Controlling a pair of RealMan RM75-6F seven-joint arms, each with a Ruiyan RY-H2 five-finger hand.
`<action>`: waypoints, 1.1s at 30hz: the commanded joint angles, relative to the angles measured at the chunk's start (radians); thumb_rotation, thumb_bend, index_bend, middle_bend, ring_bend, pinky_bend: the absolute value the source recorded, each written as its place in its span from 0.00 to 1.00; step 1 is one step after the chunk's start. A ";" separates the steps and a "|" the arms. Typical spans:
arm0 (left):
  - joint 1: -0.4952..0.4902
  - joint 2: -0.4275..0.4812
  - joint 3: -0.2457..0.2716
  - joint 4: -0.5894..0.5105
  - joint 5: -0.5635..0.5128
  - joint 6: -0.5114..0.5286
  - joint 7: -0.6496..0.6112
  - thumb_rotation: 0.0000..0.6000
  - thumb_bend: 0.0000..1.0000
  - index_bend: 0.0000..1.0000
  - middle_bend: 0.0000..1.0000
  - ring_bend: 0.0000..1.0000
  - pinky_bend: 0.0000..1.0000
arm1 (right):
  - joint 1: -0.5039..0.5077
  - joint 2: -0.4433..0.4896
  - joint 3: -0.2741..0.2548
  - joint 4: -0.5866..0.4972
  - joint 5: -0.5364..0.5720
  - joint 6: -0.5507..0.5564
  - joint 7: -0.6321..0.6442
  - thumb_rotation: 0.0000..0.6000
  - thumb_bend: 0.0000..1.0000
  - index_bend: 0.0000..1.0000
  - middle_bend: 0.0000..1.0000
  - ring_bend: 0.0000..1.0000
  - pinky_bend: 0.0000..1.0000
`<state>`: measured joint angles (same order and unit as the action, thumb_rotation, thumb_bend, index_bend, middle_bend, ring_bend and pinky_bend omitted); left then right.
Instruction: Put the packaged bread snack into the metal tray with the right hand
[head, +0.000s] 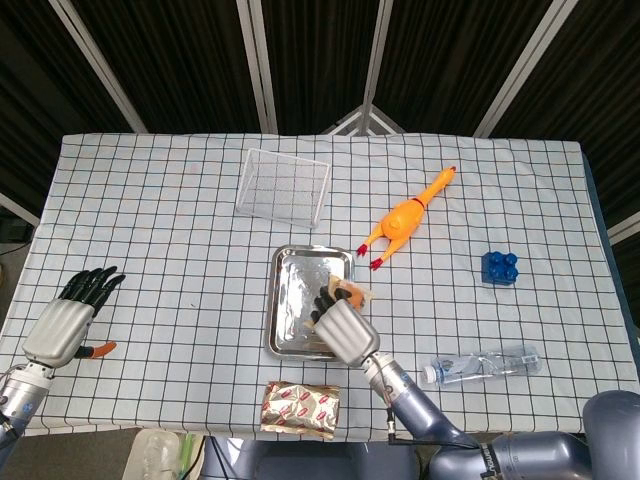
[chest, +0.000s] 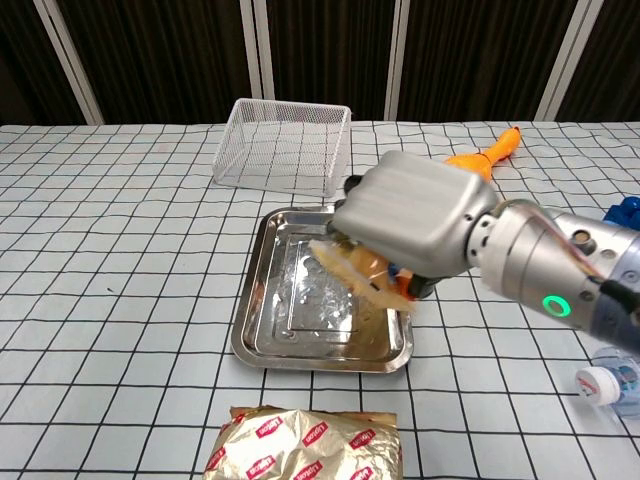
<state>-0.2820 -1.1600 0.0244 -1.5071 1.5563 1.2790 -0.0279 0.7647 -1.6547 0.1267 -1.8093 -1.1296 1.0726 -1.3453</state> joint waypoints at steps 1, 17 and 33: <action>0.000 0.001 0.002 0.001 0.004 0.000 -0.003 1.00 0.07 0.00 0.00 0.00 0.03 | 0.041 -0.074 -0.002 -0.004 0.037 0.019 -0.067 1.00 0.38 0.45 0.33 0.22 0.42; -0.002 0.003 0.006 -0.005 -0.001 -0.013 0.005 1.00 0.07 0.00 0.00 0.00 0.03 | 0.105 -0.142 0.008 0.078 0.112 0.058 -0.092 1.00 0.38 0.45 0.33 0.22 0.42; -0.004 -0.002 0.006 -0.009 -0.007 -0.021 0.022 1.00 0.07 0.00 0.00 0.00 0.03 | 0.098 -0.121 0.000 0.071 0.147 0.135 -0.053 1.00 0.36 0.00 0.00 0.00 0.15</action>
<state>-0.2865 -1.1619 0.0299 -1.5156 1.5494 1.2575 -0.0059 0.8662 -1.7765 0.1268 -1.7292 -0.9868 1.1907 -1.3904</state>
